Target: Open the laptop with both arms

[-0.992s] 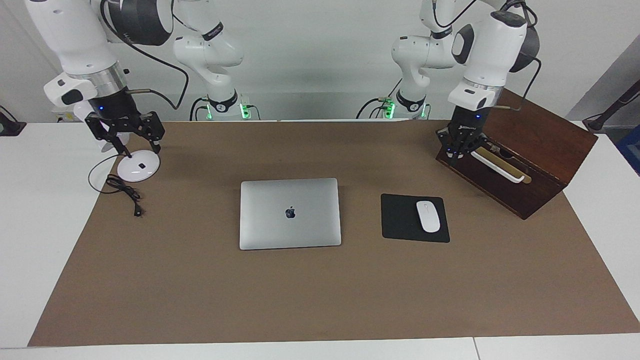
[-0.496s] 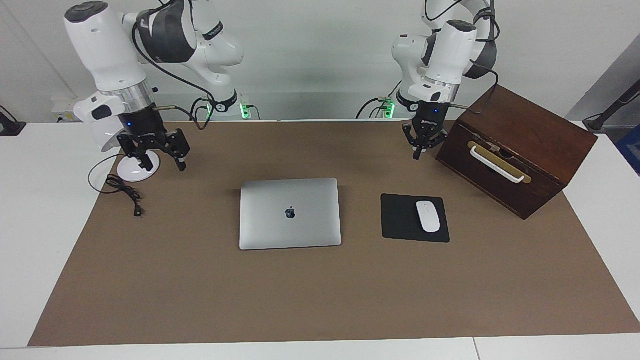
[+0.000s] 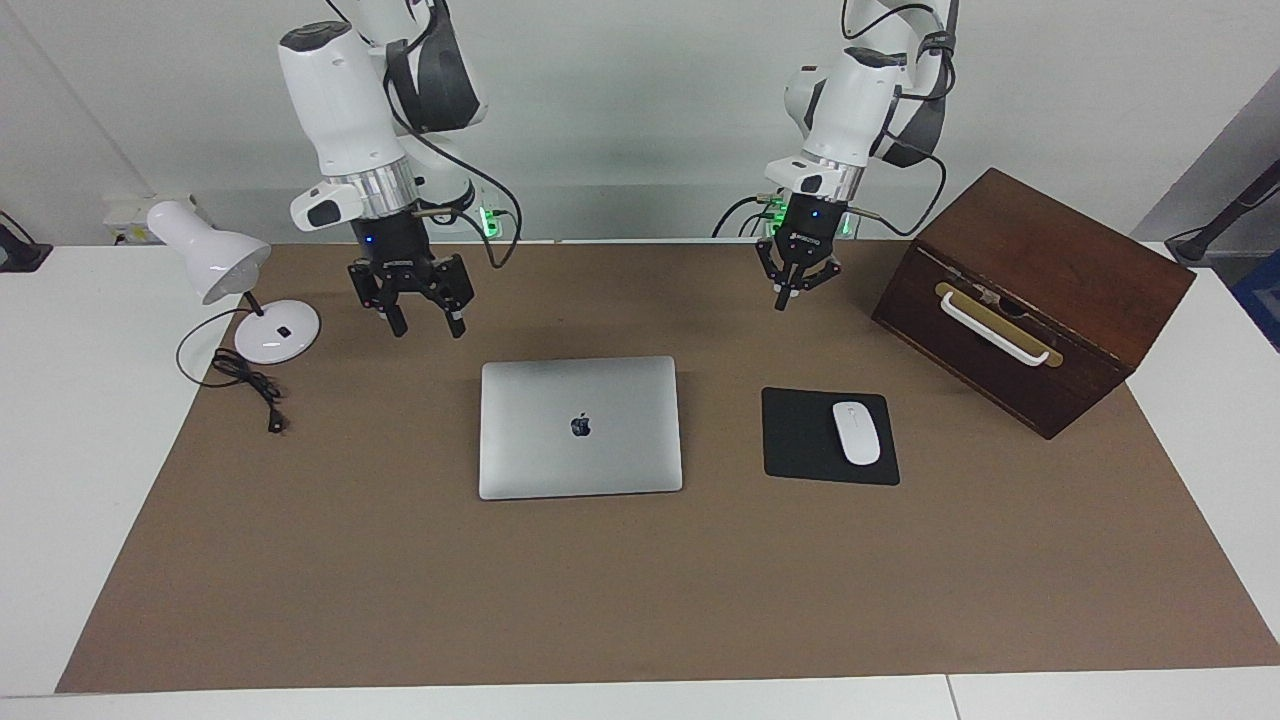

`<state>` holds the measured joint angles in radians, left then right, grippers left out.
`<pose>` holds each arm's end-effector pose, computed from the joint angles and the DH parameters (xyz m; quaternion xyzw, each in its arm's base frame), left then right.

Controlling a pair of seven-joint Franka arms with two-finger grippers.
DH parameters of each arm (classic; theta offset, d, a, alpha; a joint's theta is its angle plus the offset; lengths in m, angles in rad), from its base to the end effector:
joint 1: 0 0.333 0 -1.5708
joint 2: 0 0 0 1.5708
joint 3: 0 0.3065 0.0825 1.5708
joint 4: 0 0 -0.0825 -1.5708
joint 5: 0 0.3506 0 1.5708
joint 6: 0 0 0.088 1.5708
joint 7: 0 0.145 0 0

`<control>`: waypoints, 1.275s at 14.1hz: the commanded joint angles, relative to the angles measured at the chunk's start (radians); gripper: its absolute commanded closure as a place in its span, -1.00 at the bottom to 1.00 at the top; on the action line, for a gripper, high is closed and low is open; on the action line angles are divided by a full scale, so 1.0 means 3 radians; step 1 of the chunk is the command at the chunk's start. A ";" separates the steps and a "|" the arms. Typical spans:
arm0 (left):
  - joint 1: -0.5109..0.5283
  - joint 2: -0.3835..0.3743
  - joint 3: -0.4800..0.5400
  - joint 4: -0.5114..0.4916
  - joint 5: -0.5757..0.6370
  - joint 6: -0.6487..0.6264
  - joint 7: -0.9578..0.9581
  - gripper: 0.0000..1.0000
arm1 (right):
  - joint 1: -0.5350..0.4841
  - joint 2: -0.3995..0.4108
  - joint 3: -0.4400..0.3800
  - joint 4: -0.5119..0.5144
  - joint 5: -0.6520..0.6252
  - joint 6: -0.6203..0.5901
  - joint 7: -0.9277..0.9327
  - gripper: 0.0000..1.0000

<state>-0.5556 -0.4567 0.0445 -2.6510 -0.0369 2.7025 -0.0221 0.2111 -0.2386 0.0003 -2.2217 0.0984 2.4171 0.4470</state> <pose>0.3658 -0.2046 0.4227 0.9424 -0.2202 0.2363 0.0872 0.4911 0.1084 0.4910 -0.9652 0.1434 -0.1907 0.1071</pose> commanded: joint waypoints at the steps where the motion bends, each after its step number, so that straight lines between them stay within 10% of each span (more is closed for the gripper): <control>1: -0.0182 -0.0012 0.0046 -0.0127 -0.0036 0.0231 0.0012 1.00 | 0.0195 -0.0191 -0.0011 -0.0381 0.0045 0.0389 0.0329 -0.85; 8: -0.0540 0.0580 0.0051 -0.0173 -0.0036 0.1027 0.0017 1.00 | 0.0947 -0.0013 -0.0006 -0.0560 0.0045 0.1330 0.2035 -0.85; 18: -0.0730 0.1256 0.0046 -0.0163 -0.0036 0.1928 -0.0003 1.00 | 0.0958 -0.0043 -0.0006 -0.1021 0.0045 0.2164 0.3418 -0.88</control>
<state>-0.7500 -0.1086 0.0445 -2.6991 -0.0369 3.2297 -0.0222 0.4990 -0.2322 -0.0059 -2.4959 0.1000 3.0440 1.4268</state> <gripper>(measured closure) 0.991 0.066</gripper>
